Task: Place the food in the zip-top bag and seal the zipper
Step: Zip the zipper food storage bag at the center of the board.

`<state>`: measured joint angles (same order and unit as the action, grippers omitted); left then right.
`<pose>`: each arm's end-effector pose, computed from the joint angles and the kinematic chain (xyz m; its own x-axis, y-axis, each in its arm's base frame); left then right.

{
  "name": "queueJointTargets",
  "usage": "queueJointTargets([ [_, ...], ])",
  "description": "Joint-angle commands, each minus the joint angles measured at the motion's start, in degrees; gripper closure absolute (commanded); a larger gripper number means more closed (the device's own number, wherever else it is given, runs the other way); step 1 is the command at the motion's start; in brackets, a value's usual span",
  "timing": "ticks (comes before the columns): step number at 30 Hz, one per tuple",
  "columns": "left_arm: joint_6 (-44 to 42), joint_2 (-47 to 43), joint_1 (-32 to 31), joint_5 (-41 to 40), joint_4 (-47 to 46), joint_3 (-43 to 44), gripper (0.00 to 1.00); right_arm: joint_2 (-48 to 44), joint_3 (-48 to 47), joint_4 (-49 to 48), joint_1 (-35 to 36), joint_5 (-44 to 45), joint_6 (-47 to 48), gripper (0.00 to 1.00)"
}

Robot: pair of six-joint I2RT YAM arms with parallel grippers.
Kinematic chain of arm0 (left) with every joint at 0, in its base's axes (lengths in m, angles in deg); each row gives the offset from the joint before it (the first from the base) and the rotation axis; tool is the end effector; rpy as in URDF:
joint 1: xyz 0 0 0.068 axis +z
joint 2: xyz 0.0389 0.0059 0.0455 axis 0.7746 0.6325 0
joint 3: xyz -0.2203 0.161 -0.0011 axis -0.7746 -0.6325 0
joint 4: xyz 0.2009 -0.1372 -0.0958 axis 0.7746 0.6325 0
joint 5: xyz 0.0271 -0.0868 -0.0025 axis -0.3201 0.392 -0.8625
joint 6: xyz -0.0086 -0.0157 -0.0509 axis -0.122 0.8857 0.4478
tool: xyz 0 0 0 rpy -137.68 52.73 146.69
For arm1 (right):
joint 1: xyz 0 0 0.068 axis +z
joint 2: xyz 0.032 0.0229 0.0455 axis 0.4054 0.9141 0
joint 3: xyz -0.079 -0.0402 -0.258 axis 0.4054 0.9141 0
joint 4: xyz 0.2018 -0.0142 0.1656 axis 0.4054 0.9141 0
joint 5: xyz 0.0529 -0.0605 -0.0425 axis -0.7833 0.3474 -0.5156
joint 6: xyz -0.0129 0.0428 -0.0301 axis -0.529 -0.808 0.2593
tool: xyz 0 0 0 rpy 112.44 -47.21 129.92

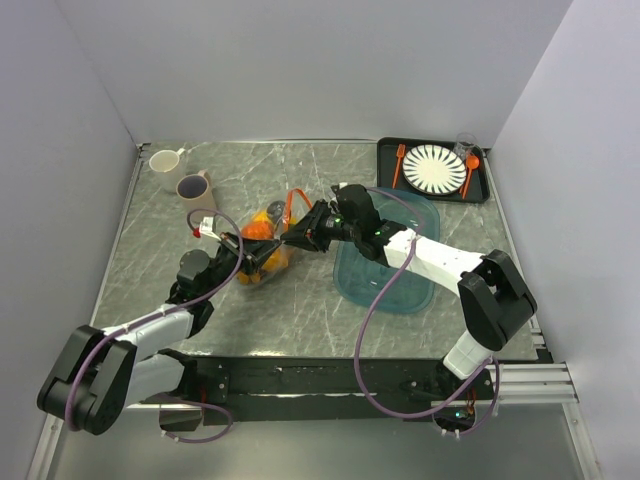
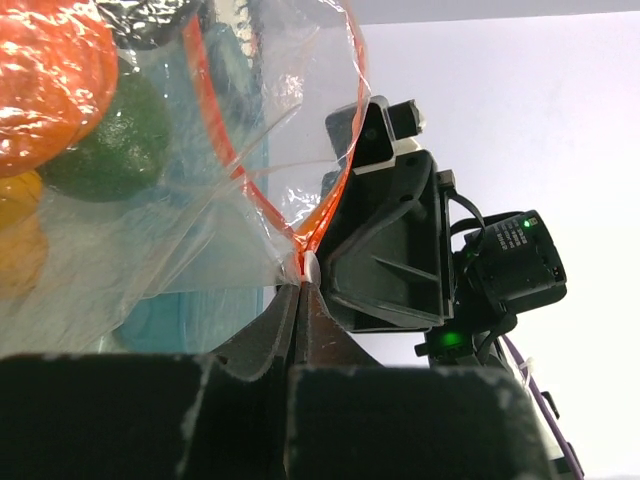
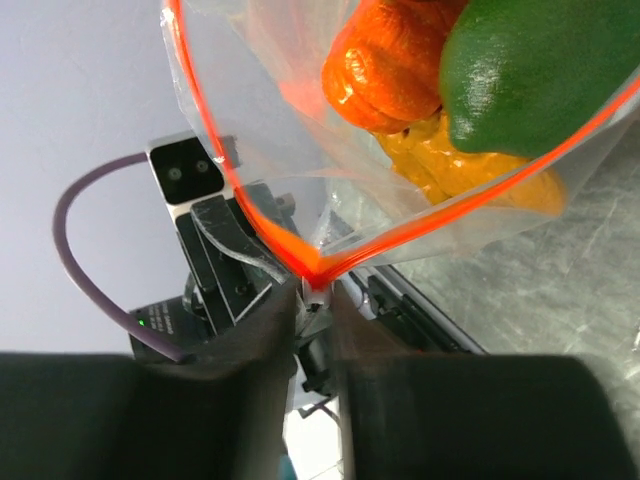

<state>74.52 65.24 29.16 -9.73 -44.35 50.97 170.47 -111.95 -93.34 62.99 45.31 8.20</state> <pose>0.1995 -0.0909 0.2019 -0.6369 -0.7685 -0.0617 0.0353 0.0509 -0.9981 0.2765 0.2455 0.2583 -0.9374 0.3387 -0.0804 0.0537 0.3690 0.9279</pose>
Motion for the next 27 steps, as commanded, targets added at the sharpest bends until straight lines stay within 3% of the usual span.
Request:
queueJointTargets([
  [1, -1.46, -0.3, -0.1, 0.17, -1.73, 2.77, 0.99, -3.83, 0.19, -2.14, 0.04, -1.05, 0.3, 0.62],
  [6, -2.17, -1.53, -0.1, -0.27, -0.23, 2.86, 0.99, -3.74, -0.43, -2.39, 0.04, -1.93, -0.31, 0.61],
  [10, -2.52, -1.62, -0.1, -0.18, 0.21, 3.03, 0.99, -3.83, -0.51, -2.58, 0.04, -2.02, -0.58, 0.69],
  [17, -2.61, -1.8, -0.1, 0.17, -0.06, 2.94, 0.99, -2.6, -1.13, -2.84, 0.13, -2.55, -0.75, 0.69],
  [22, -2.61, -1.89, -0.1, 0.44, -0.06, 2.86, 0.99, -2.07, -1.83, -2.83, 0.04, -2.9, -0.4, 0.8],
  [27, -2.87, -2.15, -0.1, 0.52, 0.03, 2.86, 0.99, -1.19, -2.27, -3.27, 0.04, -3.6, -0.49, 0.78],
])
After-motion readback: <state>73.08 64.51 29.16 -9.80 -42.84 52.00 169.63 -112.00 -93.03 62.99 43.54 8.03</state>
